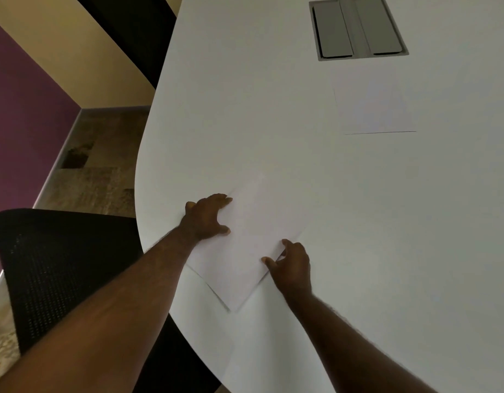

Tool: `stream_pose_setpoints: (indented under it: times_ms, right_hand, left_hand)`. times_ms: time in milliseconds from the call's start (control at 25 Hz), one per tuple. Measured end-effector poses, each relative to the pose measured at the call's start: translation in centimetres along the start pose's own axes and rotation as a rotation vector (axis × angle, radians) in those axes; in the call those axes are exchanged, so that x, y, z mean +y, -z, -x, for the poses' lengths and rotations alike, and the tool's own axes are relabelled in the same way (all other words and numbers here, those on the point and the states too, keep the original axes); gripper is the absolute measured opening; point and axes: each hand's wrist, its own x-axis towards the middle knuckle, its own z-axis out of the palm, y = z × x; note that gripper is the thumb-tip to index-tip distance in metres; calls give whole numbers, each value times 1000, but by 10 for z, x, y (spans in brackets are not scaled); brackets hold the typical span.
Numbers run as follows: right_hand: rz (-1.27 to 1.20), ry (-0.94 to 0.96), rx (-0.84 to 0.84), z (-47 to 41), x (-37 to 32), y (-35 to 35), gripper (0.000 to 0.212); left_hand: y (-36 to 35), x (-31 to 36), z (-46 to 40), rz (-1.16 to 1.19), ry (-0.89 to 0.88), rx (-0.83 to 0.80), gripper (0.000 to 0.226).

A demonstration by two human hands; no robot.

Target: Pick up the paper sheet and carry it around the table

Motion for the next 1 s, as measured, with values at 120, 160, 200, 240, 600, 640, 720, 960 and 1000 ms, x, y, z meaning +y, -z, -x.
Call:
stream_pose_setpoints:
  times_ms: [120, 160, 200, 240, 600, 640, 720, 960, 1000]
  right_hand:
    - [161, 16, 74, 6, 4, -5, 72]
    - [276, 54, 122, 7, 6, -6, 73]
    - [376, 101, 142, 8, 7, -7, 75]
    - [443, 146, 122, 8, 9, -8, 78]
    - [526, 123, -3, 16, 4, -34, 89]
    - [522, 111, -2, 15, 3, -35, 89]
    - [508, 97, 2, 15, 1, -37, 89]
    - [424, 89, 104, 1, -11, -7, 87]
    - [402, 93, 142, -8, -13, 6, 85]
  left_hand:
    - [-12, -3, -2, -118, -14, -53, 86]
    - [-17, -3, 0, -153, -22, -61, 89]
    - [-21, -2, 1, -182, -28, -68, 92]
    - [-25, -3, 3, -200, -31, -74, 96]
    - [-22, -11, -10, -252, -74, -88, 104]
    - [-22, -11, -10, -248, -71, -87, 104]
    - [-23, -11, -11, -233, -63, -81, 104]
    - [-17, -4, -8, -161, -51, -38, 100]
    - [-13, 0, -6, -121, -44, 4, 97]
